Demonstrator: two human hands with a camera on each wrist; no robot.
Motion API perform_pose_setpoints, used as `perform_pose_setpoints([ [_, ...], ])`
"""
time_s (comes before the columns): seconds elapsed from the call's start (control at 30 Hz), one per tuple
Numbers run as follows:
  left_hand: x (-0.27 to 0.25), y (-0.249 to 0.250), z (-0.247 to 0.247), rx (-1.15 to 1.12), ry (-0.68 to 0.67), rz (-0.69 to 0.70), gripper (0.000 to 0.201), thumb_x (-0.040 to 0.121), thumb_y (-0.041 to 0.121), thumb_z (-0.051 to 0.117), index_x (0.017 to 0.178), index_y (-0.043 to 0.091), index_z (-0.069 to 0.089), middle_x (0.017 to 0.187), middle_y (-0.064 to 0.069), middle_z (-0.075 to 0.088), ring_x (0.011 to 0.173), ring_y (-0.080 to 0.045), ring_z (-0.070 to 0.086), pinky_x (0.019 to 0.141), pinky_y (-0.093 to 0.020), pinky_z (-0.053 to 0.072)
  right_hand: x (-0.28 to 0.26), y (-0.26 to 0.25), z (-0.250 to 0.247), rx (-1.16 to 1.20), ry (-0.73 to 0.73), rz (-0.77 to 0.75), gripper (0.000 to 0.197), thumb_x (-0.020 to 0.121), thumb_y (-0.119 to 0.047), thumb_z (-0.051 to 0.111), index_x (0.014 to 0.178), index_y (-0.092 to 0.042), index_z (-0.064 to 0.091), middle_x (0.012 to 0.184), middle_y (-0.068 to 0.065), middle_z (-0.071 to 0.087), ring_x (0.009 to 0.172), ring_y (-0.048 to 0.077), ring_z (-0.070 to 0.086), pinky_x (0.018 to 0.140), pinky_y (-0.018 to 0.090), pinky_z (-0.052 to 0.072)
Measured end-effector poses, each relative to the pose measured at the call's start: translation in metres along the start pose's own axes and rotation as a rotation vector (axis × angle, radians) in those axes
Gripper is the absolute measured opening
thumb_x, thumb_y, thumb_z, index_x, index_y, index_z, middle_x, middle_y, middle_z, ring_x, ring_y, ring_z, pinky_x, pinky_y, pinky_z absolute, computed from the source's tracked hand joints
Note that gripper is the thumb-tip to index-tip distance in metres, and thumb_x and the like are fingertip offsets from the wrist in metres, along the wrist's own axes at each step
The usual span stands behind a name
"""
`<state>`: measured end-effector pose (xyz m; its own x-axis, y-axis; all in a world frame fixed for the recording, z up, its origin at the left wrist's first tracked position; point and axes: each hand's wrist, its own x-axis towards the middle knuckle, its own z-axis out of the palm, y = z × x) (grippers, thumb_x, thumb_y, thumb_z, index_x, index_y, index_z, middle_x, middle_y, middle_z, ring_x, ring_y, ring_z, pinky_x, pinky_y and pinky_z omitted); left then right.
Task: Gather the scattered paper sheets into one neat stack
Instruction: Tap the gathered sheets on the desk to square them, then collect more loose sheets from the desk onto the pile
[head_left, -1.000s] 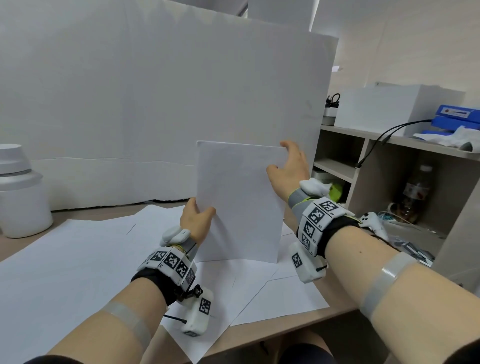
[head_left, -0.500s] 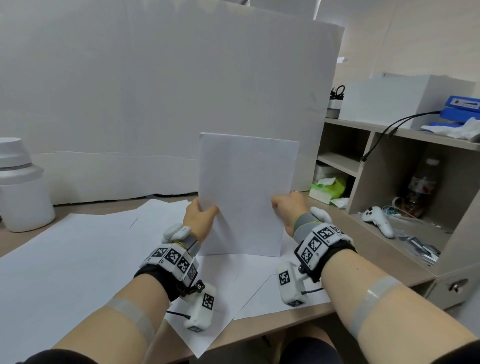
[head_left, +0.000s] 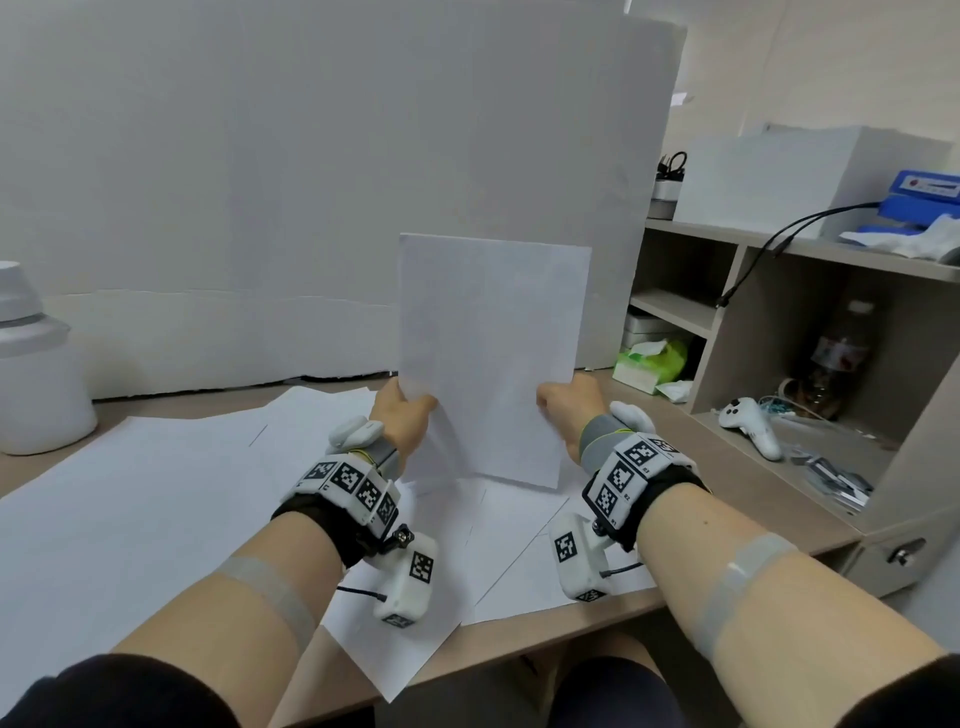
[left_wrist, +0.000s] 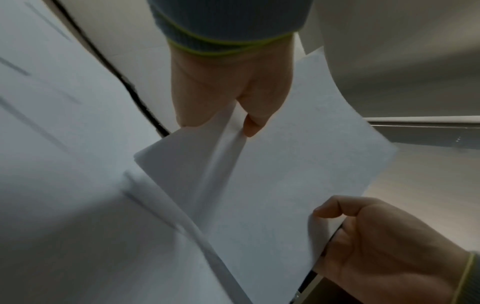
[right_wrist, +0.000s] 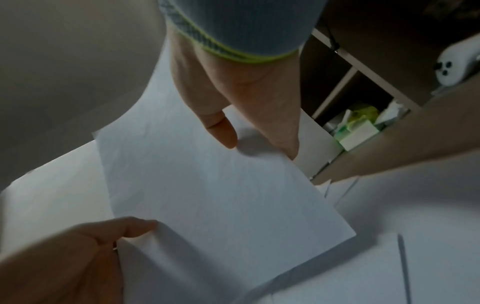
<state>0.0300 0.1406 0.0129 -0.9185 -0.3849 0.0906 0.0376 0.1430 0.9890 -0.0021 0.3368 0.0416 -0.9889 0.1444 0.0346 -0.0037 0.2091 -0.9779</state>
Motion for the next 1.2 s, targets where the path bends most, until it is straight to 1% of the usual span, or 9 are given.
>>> perform_pose_setpoints([
  [0.17, 0.004, 0.022, -0.008, 0.021, -0.091, 0.059, 0.035, 0.073, 0.014, 0.067, 0.108, 0.011, 0.068, 0.103, -0.009, 0.073, 0.096, -0.034, 0.069, 0.083, -0.044, 0.057, -0.003, -0.021, -0.018, -0.061, 0.016, -0.125, 0.016, 0.084, -0.001, 0.053, 0.073, -0.013, 0.054, 0.063, -0.001, 0.052, 0.058, 0.022, 0.048, 0.051, 0.022, 0.039],
  [0.27, 0.002, 0.027, -0.011, -0.029, -0.178, -0.001, 0.027, 0.069, 0.010, 0.071, 0.096, 0.011, 0.071, 0.105, -0.015, 0.075, 0.101, -0.040, 0.070, 0.088, -0.049, 0.056, -0.001, -0.021, -0.022, -0.041, 0.014, -0.099, 0.015, 0.084, -0.005, 0.053, 0.075, -0.017, 0.058, 0.071, 0.001, 0.062, 0.066, 0.026, 0.059, 0.065, 0.034, 0.056],
  [0.43, -0.005, 0.015, -0.017, -0.079, -0.340, -0.129, 0.025, 0.087, 0.000, 0.067, 0.112, 0.005, 0.067, 0.109, -0.012, 0.074, 0.096, -0.032, 0.071, 0.075, -0.037, 0.058, 0.002, -0.016, -0.021, -0.041, 0.047, -0.069, 0.008, 0.084, -0.010, 0.057, 0.085, -0.017, 0.060, 0.082, 0.005, 0.066, 0.078, 0.028, 0.065, 0.077, 0.039, 0.058],
  [0.57, -0.008, -0.002, -0.016, -0.145, -0.344, -0.123, 0.032, 0.089, -0.003, 0.065, 0.120, 0.006, 0.065, 0.114, -0.011, 0.074, 0.103, -0.033, 0.070, 0.086, -0.042, 0.058, 0.000, -0.018, -0.017, -0.022, 0.051, -0.045, 0.018, 0.083, -0.009, 0.057, 0.099, -0.011, 0.065, 0.090, 0.010, 0.069, 0.084, 0.033, 0.068, 0.082, 0.046, 0.059],
  [0.67, -0.007, -0.008, -0.011, -0.139, -0.290, -0.071, 0.040, 0.083, 0.000, 0.071, 0.122, 0.008, 0.065, 0.116, -0.011, 0.073, 0.105, -0.033, 0.070, 0.094, -0.049, 0.055, 0.001, -0.018, -0.017, -0.021, 0.056, -0.045, 0.018, 0.081, -0.006, 0.056, 0.095, -0.008, 0.066, 0.088, 0.013, 0.069, 0.079, 0.032, 0.067, 0.078, 0.046, 0.059],
  [0.73, -0.004, -0.011, -0.008, -0.116, -0.221, -0.037, 0.048, 0.072, 0.009, 0.076, 0.119, 0.009, 0.067, 0.112, -0.009, 0.074, 0.103, -0.032, 0.070, 0.097, -0.051, 0.054, 0.001, -0.017, -0.020, -0.050, 0.045, -0.033, 0.011, 0.079, -0.003, 0.054, 0.076, -0.010, 0.062, 0.073, 0.011, 0.063, 0.065, 0.028, 0.059, 0.068, 0.040, 0.057],
  [0.83, 0.004, -0.011, -0.005, -0.075, -0.118, -0.004, 0.039, 0.072, 0.009, 0.072, 0.111, 0.013, 0.067, 0.104, -0.006, 0.073, 0.100, -0.030, 0.068, 0.094, -0.046, 0.054, 0.010, -0.010, -0.032, -0.097, 0.044, 0.025, 0.038, 0.077, 0.001, 0.051, 0.044, -0.019, 0.048, 0.054, 0.004, 0.041, 0.055, 0.021, 0.037, 0.053, 0.027, 0.036],
  [1.03, 0.014, -0.013, 0.002, -0.148, 0.067, 0.018, 0.020, 0.084, -0.001, 0.062, 0.101, 0.010, 0.062, 0.082, 0.002, 0.062, 0.073, -0.014, 0.056, 0.063, -0.024, 0.045, 0.010, 0.025, -0.064, -0.417, -0.011, 0.195, 0.010, 0.089, -0.016, 0.064, 0.097, -0.013, 0.058, 0.092, 0.005, 0.057, 0.086, 0.025, 0.057, 0.080, 0.034, 0.050],
  [1.2, 0.025, -0.030, 0.001, -0.209, 0.154, -0.072, 0.025, 0.080, 0.002, 0.067, 0.105, 0.005, 0.065, 0.086, -0.002, 0.064, 0.077, -0.021, 0.058, 0.066, -0.026, 0.045, 0.021, 0.043, -0.054, -0.737, -0.053, 0.367, 0.036, 0.073, -0.037, 0.075, 0.089, -0.009, 0.059, 0.081, 0.010, 0.054, 0.076, 0.029, 0.052, 0.076, 0.037, 0.048],
])
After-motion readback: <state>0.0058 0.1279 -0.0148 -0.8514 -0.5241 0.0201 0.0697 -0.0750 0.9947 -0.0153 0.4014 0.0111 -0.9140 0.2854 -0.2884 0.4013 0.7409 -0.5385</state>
